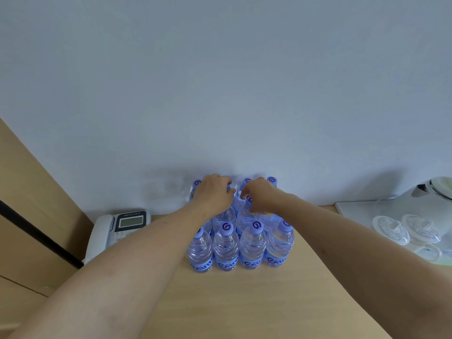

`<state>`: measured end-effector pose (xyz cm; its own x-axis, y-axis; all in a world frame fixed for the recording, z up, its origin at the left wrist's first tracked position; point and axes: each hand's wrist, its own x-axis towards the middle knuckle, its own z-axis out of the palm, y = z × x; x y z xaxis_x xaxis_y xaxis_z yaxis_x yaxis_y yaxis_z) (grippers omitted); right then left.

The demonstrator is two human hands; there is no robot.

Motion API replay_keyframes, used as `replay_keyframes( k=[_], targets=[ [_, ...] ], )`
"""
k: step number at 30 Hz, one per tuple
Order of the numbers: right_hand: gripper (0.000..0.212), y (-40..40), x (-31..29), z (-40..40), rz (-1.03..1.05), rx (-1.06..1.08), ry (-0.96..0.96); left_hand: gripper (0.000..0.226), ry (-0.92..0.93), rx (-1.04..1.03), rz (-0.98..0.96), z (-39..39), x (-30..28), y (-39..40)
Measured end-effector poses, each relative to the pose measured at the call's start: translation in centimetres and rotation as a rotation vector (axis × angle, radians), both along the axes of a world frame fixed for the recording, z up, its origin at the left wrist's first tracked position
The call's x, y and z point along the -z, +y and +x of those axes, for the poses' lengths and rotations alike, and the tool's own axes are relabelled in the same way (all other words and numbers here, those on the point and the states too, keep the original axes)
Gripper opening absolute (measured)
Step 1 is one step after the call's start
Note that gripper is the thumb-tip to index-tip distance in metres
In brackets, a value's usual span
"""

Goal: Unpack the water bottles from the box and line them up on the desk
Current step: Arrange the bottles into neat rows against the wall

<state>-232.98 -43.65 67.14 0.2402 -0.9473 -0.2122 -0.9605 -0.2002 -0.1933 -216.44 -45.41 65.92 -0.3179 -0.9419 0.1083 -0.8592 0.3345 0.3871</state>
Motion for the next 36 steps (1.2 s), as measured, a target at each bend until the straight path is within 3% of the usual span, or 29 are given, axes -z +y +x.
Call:
replay_keyframes(
  k=[5,10,13,16,18,20,23,26,30,36],
  targets=[
    [0.028,-0.2,-1.6,-2.2,-0.118,0.115,-0.091,0.035,-0.011,-0.001,-0.034,-1.3,-0.7,-0.5],
    [0.020,0.4,-0.9,-4.2,-0.096,0.213,0.078,0.034,-0.034,0.021,-0.027,-3.2,-0.8,-0.2],
    [0.040,0.8,0.2,-5.0,-0.064,0.211,0.088,0.030,-0.044,0.043,-0.027,-3.8,-0.5,-0.1],
    [0.044,0.9,0.6,-5.0,-0.059,0.165,0.098,0.028,-0.064,0.038,-0.032,-4.1,-0.3,0.1],
    [0.034,0.8,0.5,-5.0,-0.052,0.144,0.100,0.028,-0.080,0.029,-0.034,-4.2,0.0,0.1],
    [0.009,0.6,0.4,-5.4,-0.054,0.118,0.097,0.029,-0.088,0.024,-0.035,-4.4,0.1,0.2],
    [0.030,0.6,0.4,-6.0,-0.021,0.082,0.078,0.030,-0.090,0.022,-0.034,-4.6,0.1,0.3],
    [0.024,0.6,0.6,-6.3,-0.025,0.111,0.080,0.030,-0.091,0.025,-0.031,-4.8,0.1,0.4],
    [0.042,0.7,0.7,-6.3,-0.054,0.186,0.084,0.030,-0.087,0.019,-0.031,-4.8,0.1,0.5],
    [0.042,0.9,0.4,-5.2,-0.026,0.187,0.033,0.030,-0.078,0.005,-0.034,-4.6,0.2,0.5]
  ],
)
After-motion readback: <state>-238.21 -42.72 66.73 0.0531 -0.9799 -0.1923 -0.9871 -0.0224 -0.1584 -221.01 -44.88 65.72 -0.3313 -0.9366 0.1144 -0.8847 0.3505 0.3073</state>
